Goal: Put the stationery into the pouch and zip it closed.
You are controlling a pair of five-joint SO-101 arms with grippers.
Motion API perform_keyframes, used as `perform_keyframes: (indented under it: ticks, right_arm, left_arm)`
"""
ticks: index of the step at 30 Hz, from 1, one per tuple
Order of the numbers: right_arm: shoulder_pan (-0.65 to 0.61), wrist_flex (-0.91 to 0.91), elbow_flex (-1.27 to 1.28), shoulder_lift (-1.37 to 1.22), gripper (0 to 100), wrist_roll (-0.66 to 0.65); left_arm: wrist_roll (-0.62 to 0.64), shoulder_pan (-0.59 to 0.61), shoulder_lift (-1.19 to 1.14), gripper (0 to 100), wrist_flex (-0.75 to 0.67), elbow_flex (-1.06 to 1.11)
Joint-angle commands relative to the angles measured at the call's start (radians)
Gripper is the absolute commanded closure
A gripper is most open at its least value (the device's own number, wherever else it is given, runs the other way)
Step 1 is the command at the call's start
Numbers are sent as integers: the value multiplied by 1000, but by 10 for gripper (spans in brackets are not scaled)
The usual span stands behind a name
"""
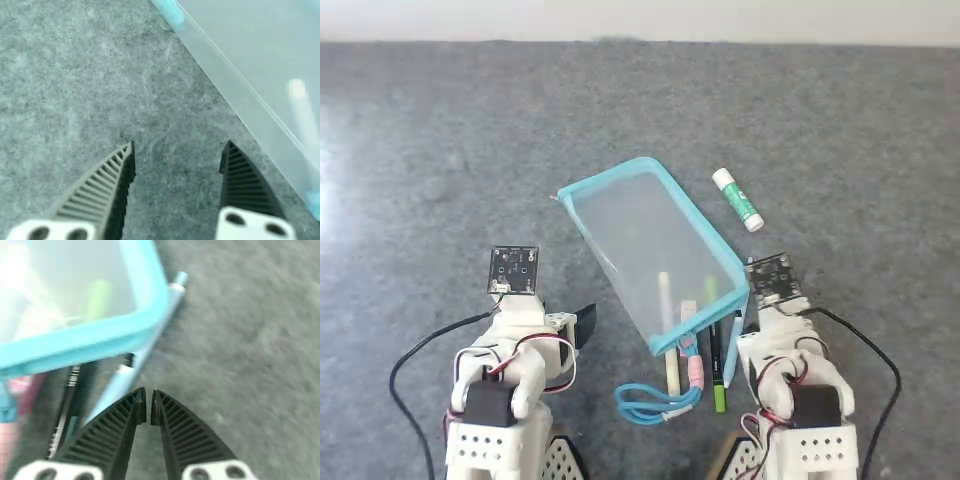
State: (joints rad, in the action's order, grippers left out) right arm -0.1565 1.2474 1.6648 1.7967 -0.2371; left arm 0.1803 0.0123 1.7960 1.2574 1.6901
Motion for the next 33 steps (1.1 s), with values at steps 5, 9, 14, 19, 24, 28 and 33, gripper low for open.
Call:
perform_keyframes:
  ticks: [5,9,14,19,24,28,33]
  right_arm:
    - [-73,-145,-5,18,957,-167]
    - [-24,-157,-106,8,957,-373]
    - [-27,-96,-299,-44,957,-204]
    - [-36,-143,-377,-383,957,-215]
    - [-196,-128,-555,-812,930,-163]
    - [-312,-133,-640,-1021,876,-75]
    - [-314,-85,-666,-1049,912,112]
  left_arm:
    - [9,3,21,734,3,-7]
    - [9,3,21,734,3,-7]
    - [9,3,21,734,3,-7]
    - [9,3,21,734,3,-7]
    - [9,3,21,734,3,-7]
    - [9,3,21,734,3,-7]
    - [9,3,21,734,3,-7]
